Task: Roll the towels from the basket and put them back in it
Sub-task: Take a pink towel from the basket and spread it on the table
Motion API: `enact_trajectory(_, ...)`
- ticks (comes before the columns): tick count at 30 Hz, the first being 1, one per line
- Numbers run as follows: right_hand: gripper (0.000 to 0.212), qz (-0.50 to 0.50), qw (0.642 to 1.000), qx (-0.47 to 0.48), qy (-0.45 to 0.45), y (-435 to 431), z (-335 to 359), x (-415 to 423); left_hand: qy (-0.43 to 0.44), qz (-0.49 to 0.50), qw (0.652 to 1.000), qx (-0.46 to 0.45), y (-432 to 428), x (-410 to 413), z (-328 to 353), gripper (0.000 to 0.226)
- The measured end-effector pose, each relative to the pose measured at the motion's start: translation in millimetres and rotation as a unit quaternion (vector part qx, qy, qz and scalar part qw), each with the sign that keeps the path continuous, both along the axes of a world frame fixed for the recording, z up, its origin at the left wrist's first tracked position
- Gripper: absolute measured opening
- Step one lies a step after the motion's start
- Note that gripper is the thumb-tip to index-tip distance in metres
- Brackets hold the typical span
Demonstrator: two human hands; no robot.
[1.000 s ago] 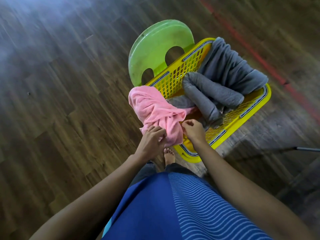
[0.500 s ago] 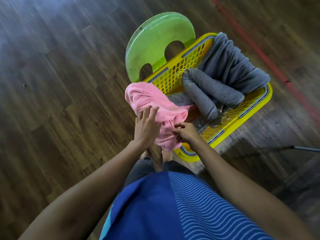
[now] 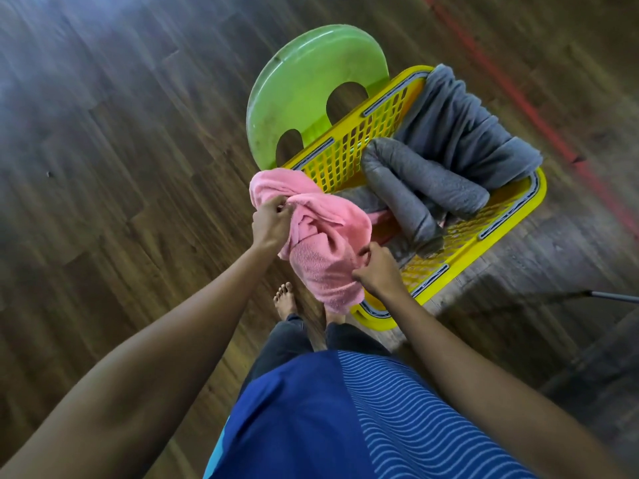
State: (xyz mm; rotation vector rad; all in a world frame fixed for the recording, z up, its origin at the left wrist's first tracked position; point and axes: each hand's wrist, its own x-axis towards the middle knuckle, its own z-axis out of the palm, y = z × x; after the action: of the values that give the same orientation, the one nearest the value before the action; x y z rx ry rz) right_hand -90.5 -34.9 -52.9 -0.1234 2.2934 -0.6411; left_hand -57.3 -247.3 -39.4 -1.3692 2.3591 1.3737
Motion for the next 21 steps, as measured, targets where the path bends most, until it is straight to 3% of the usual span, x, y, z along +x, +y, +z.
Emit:
enact_trajectory(4, 0.029, -0.006, 0.989, -0.095, 0.109, -24.9, 13.9, -11.1, 0.007, 0.009, 0.999, 0.05, 1.1, 1.3, 1.9, 0.02)
enact_trajectory(8, 0.017, 0.032, 0.986, -0.136, 0.096, -57.6, 9.1, -25.1, 0.036, -0.006, 0.995, 0.098, 7.5, 1.8, 11.4, 0.025)
enact_trajectory(11, 0.027, 0.034, 0.984, -0.148, 0.093, -71.9, -0.8, -30.9, 0.054, 0.005, 0.988, 0.147, 8.9, -1.3, 16.7, 0.019)
enact_trajectory(14, 0.023, 0.024, 0.978, -0.182, 0.095, -78.5, -1.1, -33.6, 0.077, 0.032, 0.981, 0.176, 4.7, -5.1, 20.8, 0.022)
enact_trajectory(19, 0.029, -0.007, 0.973, -0.202, 0.113, -81.9, -3.3, -31.9, 0.109, 0.046, 0.977, 0.18, -2.3, -12.8, 32.6, 0.028)
enact_trajectory(21, 0.028, -0.035, 0.976, -0.191, 0.099, -82.9, -2.2, -32.6, 0.125, 0.024, 0.978, 0.163, -4.2, -13.3, 38.5, 0.016)
